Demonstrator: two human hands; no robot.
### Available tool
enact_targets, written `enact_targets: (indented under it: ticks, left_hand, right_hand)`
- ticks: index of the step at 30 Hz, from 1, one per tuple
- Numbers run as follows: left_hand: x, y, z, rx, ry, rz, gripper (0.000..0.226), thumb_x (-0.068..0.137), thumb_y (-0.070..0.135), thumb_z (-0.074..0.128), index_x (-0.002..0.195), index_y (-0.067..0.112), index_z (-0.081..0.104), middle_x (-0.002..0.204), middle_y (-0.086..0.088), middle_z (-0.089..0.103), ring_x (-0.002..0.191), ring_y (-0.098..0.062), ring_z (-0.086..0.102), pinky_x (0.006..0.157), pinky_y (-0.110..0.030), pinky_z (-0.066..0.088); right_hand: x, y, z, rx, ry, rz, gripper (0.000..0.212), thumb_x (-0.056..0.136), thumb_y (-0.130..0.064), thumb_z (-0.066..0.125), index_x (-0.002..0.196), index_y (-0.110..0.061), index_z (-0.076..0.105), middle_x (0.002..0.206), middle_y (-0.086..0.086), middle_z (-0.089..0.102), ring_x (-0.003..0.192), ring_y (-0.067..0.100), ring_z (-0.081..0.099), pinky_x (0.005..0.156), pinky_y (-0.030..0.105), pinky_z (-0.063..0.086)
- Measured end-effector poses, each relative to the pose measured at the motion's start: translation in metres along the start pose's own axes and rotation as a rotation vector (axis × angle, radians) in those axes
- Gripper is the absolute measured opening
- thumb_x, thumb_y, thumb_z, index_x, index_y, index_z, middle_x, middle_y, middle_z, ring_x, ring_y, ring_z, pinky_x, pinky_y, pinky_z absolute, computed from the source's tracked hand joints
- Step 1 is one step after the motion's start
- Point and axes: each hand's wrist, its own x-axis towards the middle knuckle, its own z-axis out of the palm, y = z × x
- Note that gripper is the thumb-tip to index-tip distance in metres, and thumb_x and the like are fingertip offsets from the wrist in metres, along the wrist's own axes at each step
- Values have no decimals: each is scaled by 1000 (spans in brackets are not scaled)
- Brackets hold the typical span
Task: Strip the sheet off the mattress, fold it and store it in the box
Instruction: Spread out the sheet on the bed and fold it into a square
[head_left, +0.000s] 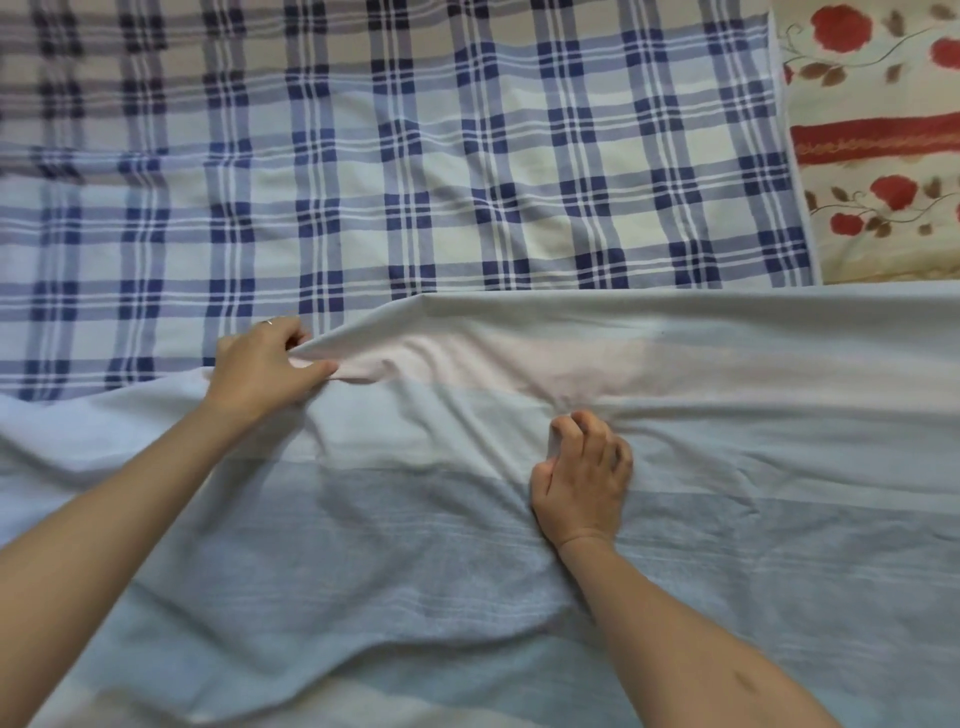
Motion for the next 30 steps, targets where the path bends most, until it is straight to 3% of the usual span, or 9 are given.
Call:
enact_targets:
  ticks: [4,7,12,16,19,22,26,28,30]
  left_hand:
    - [-40,-1,11,164,129,441,7,67,16,48,64,10,50,61,-9,51,56,-31,51,54,-35,35]
    - [-79,8,34,248,155,575,11,76,7,45,68,11,50,63,-9,50,54,-27,47,46,-33,33]
    - [-121,34,60,184,10,281,9,80,9,48,77,10,56,77,-11,54,69,-30,55,50,-37,40]
    - [-120,43,53,-33,-208,46,20,85,4,49,104,7,52,112,-12,47,107,-30,42,85,-44,42]
    - [-114,8,29,-158,-93,-89,28,90,2,42,114,9,56,119,-12,50,112,-29,44,92,-38,39]
    - [-110,-44,10,60,-78,-222,23,96,14,40,106,12,61,112,-10,57,103,-29,51,83,-42,42]
    - [-103,-96,-8,339,-107,-208,30,95,31,44,72,16,57,88,-7,66,83,-27,55,85,-38,33]
    - [-99,-113,-9,434,-131,-103,20,91,34,51,81,20,61,103,0,63,102,-23,52,98,-41,22]
    - [-106,-126,-8,340,-192,-34,20,89,32,56,106,23,59,121,3,56,119,-20,45,105,-41,14]
  right_hand:
    - [0,-1,2,-8,8,-5,44,68,-27,39,110,-14,48,120,7,41,114,26,39,103,41,23]
    - [0,-1,2,-12,23,3,45,68,-27,39,109,-12,51,120,11,47,114,26,39,102,41,23]
    - [0,-5,-4,-35,10,26,44,67,-27,41,108,-13,51,120,13,52,114,26,39,101,40,22]
    - [-2,-19,-14,-73,-49,113,40,68,-23,44,105,-11,55,118,14,53,111,28,42,99,40,23]
    - [18,-57,-21,-43,-58,341,35,70,-21,46,102,-8,56,114,17,53,107,34,48,92,43,30]
    - [31,-112,-4,66,-21,365,53,71,-29,27,103,0,58,117,22,55,111,37,50,98,45,30]
    - [15,-145,40,-15,-74,205,60,86,-34,34,124,8,53,131,27,50,127,38,42,114,48,7]
    - [18,-140,47,-60,-59,237,57,90,-33,42,131,6,47,137,27,44,133,37,35,116,48,2]
    - [19,-140,46,-78,-55,224,56,90,-30,45,131,8,46,136,29,43,133,38,34,117,49,3]
